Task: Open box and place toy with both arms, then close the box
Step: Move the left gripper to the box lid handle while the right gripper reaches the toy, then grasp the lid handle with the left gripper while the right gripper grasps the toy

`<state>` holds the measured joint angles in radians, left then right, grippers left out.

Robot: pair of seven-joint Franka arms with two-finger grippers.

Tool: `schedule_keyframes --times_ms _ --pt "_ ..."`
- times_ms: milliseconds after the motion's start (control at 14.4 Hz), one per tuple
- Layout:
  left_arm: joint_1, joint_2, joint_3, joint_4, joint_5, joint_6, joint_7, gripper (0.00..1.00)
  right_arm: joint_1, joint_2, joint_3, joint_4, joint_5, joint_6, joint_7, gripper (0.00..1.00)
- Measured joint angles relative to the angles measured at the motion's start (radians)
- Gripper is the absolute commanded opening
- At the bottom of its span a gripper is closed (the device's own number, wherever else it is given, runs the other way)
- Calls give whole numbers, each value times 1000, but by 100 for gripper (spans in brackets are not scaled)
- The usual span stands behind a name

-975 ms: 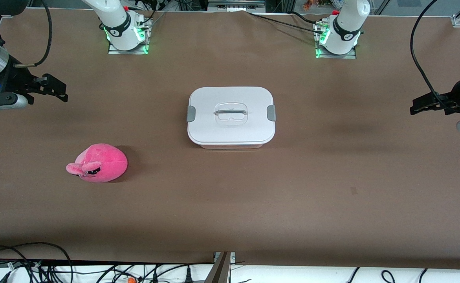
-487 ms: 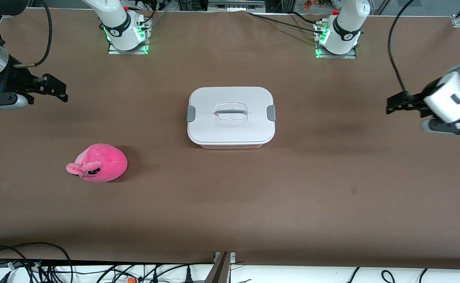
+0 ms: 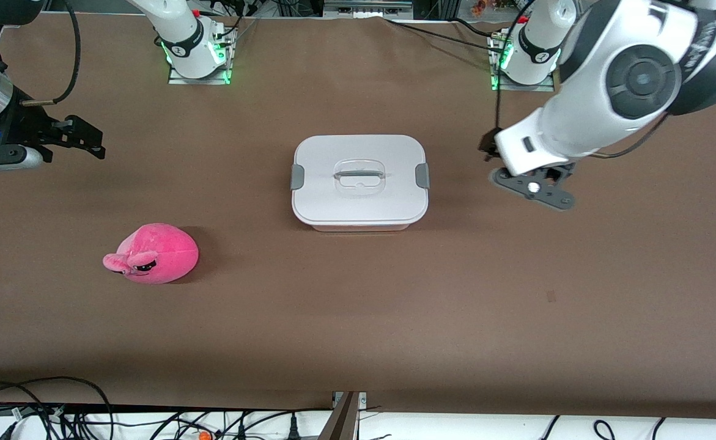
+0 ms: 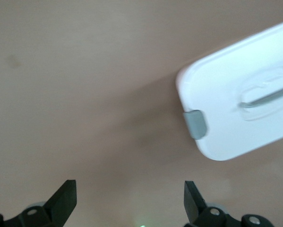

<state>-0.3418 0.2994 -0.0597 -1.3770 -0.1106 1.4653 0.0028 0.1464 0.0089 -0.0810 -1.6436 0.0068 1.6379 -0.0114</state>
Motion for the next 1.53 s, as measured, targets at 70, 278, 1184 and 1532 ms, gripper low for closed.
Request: schedule_keyframes --times_ms 70,278,1184,1532 --pt "-27 11 -2 1 -13 10 14 100 0 0 0 0 0 0 0 100" --pt "-142 46 -9 2 -16 83 82 100 0 0 0 0 0 0 0 100" --pt "-401 261 -8 -13 166 480 380 100 -1 99 -2 -2 -1 92 2 100" --pt "-424 277 -8 -47 189 533 395 100 -7 269 -3 -2 -15 149 -42 100"
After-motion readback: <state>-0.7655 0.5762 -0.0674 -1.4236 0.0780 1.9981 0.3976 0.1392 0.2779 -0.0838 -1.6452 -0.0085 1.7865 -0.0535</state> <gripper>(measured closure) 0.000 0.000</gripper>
